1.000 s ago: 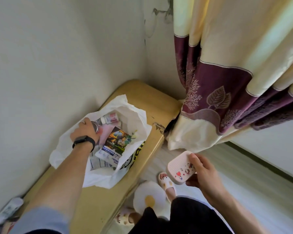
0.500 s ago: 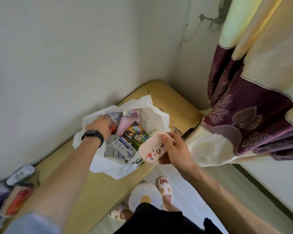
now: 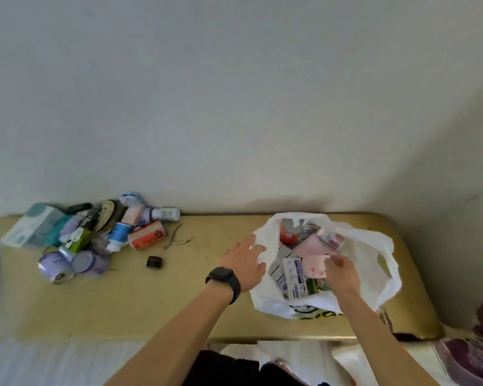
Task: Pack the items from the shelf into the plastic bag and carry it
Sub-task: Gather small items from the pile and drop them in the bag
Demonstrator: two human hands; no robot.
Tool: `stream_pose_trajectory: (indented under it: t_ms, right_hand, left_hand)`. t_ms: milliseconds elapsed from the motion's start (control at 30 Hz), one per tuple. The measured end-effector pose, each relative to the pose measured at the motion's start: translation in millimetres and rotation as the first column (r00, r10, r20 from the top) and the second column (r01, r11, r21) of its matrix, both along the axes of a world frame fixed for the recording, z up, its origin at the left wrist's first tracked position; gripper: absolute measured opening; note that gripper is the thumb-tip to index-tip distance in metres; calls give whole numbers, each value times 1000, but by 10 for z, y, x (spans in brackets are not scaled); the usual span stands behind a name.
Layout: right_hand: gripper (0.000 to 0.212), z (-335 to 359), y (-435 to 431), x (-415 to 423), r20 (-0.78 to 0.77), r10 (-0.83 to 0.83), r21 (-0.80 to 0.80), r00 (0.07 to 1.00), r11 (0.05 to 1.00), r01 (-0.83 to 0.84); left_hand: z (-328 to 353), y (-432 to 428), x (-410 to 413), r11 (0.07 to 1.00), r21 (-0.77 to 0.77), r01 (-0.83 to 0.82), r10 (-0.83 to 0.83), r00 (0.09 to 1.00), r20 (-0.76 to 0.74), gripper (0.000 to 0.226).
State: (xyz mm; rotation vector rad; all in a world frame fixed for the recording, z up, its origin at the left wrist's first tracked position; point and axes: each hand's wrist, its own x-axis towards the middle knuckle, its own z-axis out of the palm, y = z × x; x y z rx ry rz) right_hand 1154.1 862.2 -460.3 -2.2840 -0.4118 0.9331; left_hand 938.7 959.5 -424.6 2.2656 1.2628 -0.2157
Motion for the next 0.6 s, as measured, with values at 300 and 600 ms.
stream_pose_trajectory:
  t_ms: [300, 600]
  right_hand:
    - [8, 799, 395, -1290, 266, 399, 347, 878, 810, -473]
    - [51, -272, 1026, -2438, 175, 909, -126, 378, 402, -907]
  left_hand:
    - [-336, 56, -1319, 882, -174, -439, 461, 879, 123, 56]
    - [-1112, 657, -2681, 557, -262, -788, 795, 597, -105, 77]
